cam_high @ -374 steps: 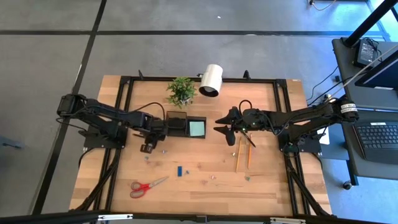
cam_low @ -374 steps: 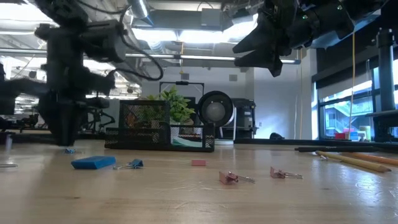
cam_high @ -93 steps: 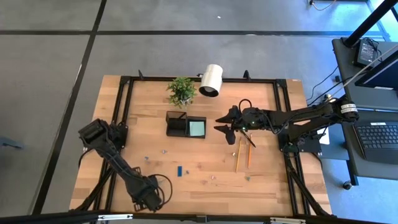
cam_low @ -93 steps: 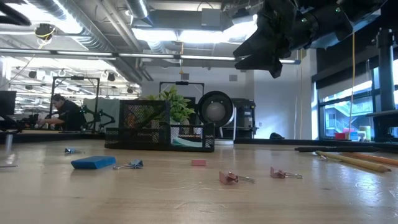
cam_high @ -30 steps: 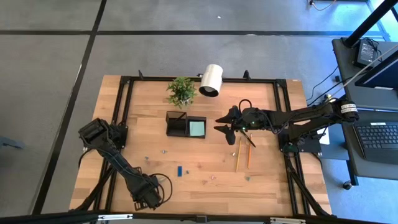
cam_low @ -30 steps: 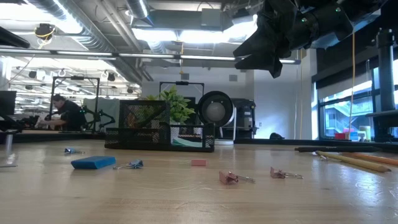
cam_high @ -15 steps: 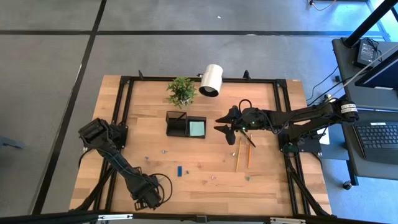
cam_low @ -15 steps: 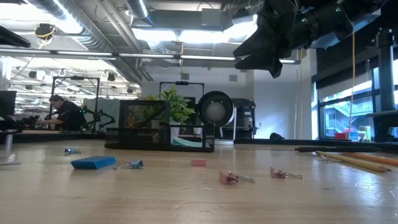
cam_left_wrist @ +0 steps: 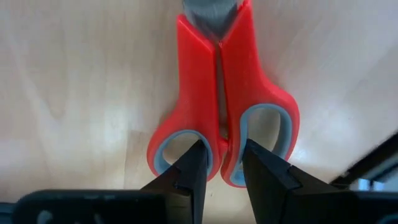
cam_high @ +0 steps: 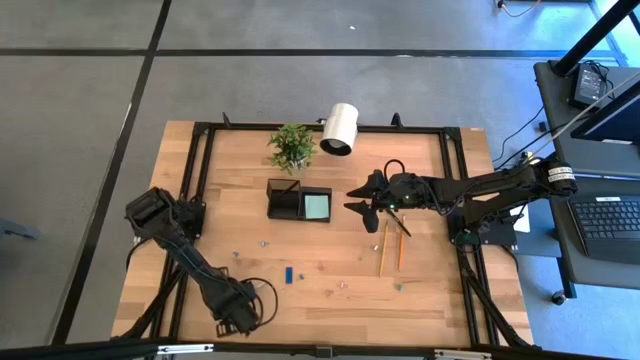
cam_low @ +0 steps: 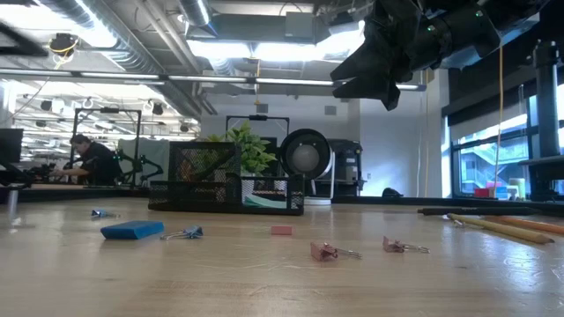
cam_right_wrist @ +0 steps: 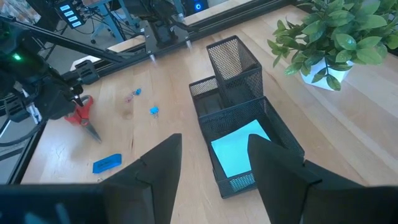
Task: Pick and place office supplies into organizer
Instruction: Put the red scissors into the black desk organizer
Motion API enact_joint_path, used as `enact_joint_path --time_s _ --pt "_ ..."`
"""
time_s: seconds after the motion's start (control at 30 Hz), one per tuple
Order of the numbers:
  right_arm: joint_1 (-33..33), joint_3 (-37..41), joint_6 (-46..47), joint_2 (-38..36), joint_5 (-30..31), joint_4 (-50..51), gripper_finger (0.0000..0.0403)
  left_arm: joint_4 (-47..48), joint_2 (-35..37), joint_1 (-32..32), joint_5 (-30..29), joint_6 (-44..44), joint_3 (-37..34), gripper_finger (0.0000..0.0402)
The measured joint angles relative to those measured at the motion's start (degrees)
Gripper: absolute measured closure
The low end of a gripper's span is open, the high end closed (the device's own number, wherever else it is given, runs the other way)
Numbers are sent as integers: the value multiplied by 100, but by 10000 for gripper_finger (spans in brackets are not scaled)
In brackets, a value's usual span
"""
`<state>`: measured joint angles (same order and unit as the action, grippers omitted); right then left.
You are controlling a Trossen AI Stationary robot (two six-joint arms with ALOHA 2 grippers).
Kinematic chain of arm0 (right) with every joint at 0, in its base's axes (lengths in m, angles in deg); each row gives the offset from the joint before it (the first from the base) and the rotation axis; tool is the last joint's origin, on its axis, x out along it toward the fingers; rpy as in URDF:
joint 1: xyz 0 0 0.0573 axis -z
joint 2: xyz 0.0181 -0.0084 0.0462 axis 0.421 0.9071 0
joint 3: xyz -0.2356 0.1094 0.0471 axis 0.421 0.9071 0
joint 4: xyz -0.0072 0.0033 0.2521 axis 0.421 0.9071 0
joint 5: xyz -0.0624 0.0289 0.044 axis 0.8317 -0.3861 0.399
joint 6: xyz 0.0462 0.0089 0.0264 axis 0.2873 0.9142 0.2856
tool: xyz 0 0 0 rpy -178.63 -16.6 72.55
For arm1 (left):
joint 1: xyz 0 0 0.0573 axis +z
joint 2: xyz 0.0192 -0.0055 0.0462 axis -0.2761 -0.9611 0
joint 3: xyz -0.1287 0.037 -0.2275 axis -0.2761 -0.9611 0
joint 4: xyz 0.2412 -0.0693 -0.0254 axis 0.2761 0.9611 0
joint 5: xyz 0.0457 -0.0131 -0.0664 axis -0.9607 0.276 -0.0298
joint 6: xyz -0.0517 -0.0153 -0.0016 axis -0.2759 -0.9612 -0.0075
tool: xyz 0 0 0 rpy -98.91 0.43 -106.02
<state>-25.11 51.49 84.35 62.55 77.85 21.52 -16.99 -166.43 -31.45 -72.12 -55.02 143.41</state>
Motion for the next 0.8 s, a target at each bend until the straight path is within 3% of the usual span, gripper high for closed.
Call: enact_joint_path --time_s 0.37,0.57,0.8 --pt "-2 0 0 0 0 -73 215 749 1214 257 -125 -343 2 313" --pt "-2 0 -2 1 0 -296 215 1167 2133 935 -117 -36 8 313" --pt "-2 0 20 0 -7 -526 215 1183 2870 1995 -301 1020 11 313"
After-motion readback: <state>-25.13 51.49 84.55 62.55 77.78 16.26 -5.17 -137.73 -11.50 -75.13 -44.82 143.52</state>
